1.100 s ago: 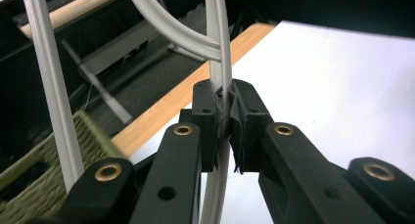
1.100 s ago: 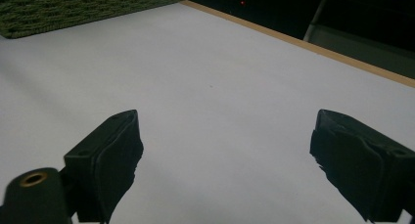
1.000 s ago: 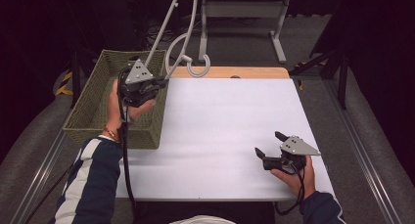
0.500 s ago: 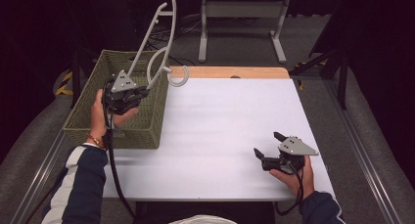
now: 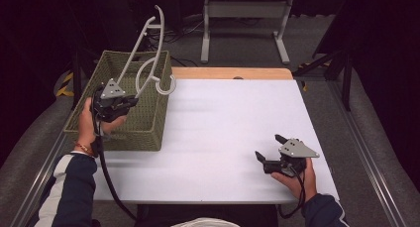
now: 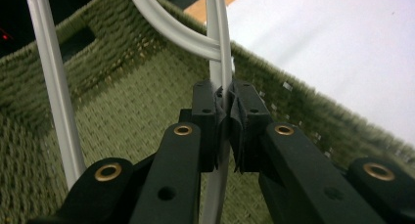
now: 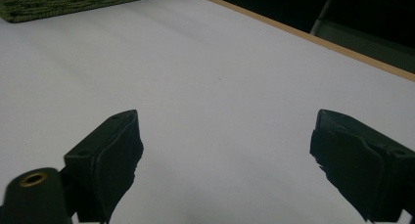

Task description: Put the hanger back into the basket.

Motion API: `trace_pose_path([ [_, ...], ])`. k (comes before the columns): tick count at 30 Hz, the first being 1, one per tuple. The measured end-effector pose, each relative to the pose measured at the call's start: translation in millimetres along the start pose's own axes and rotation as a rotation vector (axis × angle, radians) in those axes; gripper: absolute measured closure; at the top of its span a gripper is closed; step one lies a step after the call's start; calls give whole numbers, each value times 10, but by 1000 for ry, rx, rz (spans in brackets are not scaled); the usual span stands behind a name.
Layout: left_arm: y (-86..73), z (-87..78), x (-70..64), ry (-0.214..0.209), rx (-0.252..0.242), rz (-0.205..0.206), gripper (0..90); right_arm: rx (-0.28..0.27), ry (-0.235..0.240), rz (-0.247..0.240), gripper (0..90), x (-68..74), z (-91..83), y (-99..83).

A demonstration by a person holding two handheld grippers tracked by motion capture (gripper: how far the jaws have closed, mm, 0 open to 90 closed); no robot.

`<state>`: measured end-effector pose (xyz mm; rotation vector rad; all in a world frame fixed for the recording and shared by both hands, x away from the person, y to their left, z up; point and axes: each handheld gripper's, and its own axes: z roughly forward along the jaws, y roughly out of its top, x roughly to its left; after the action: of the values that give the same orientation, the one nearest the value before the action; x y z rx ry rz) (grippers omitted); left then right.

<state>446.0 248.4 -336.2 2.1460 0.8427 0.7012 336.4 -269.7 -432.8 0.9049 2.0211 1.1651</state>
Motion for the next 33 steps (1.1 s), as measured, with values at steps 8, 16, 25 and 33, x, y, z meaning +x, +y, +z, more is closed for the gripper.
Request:
trace_pose_path([
  [8,-154,3,78,-2,48,-13,821,11,4,-9,118,13,24,-5],
  [16,-282,29,167,2,104,-28,821,18,8,-13,118,29,41,-6],
  [25,-354,3,215,4,133,-46,819,21,9,-13,118,27,47,-8],
  [33,-408,-14,175,44,122,-53,799,22,17,-13,118,42,44,-2],
])
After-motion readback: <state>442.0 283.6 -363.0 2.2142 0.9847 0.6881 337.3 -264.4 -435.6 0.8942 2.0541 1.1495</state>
